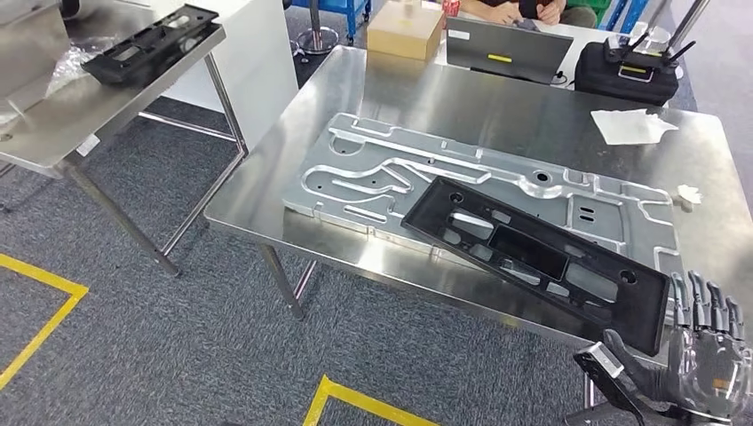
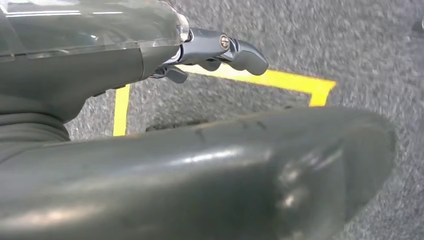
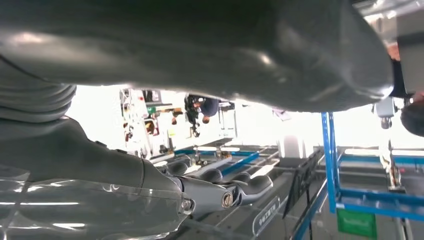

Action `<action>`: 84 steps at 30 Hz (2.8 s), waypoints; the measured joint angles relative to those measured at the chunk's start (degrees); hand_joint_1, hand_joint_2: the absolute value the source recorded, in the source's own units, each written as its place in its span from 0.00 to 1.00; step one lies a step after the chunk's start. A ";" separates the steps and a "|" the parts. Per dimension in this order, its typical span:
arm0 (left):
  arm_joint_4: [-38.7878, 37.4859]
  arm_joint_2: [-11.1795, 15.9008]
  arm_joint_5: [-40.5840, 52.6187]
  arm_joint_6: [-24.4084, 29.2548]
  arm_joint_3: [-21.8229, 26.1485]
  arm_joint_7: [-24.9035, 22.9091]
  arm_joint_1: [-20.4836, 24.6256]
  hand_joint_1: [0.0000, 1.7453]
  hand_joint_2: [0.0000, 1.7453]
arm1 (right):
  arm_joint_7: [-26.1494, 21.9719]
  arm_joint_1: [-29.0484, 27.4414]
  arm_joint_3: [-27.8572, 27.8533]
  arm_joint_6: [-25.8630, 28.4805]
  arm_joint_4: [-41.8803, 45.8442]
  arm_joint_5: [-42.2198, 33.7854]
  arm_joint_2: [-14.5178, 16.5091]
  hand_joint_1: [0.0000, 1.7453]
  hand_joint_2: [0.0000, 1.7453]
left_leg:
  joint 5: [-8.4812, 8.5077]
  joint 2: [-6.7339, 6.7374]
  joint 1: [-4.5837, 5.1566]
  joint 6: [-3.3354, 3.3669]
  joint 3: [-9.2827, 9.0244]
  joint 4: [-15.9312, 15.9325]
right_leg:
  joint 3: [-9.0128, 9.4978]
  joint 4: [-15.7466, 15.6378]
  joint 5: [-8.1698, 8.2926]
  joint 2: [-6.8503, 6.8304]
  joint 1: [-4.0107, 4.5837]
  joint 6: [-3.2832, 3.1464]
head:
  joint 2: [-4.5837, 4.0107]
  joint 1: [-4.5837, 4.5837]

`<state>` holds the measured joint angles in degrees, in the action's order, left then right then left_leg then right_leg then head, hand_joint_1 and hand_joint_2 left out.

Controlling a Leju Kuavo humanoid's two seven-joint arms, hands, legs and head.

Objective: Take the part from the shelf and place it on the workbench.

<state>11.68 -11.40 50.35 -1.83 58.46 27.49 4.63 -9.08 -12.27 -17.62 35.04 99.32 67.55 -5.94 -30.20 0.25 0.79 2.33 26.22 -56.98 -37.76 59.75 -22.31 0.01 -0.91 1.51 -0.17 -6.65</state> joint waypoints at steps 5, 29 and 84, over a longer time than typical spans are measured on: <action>-0.01 -0.21 0.15 -0.19 -0.11 -0.09 0.25 0.00 0.00 | -6.16 -1.48 -0.76 1.99 2.34 -7.79 0.71 0.00 0.00 | 3.55 0.39 -0.22 0.90 3.64 0.47 | -3.02 12.70 -10.66 0.05 -0.09 1.14 | 0.00 0.01; -0.01 0.01 -3.23 3.19 1.48 -0.13 1.44 0.00 0.00 | -23.25 -8.80 13.07 -3.39 18.83 -38.08 6.29 0.00 0.00 | -0.92 -0.41 -1.26 -2.09 -1.58 1.13 | 1.01 -2.39 1.71 -0.37 -0.43 0.56 | 0.00 -0.04; -0.01 2.27 3.01 14.68 2.61 -12.76 0.29 0.00 0.00 | 4.16 15.18 -10.65 -13.93 -86.76 -34.41 7.64 0.00 0.00 | 0.58 0.23 -1.43 -3.53 11.54 -16.58 | 6.38 -4.16 -3.70 -0.79 0.37 -2.44 | 0.00 -0.04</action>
<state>11.67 -9.13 53.37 12.85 61.06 14.73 4.92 -4.92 2.91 -28.27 21.11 12.56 33.14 1.69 -29.63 0.48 -0.64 -1.19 37.76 -73.56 -31.38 55.59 -26.01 -0.78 -0.53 -0.93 -0.17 -6.69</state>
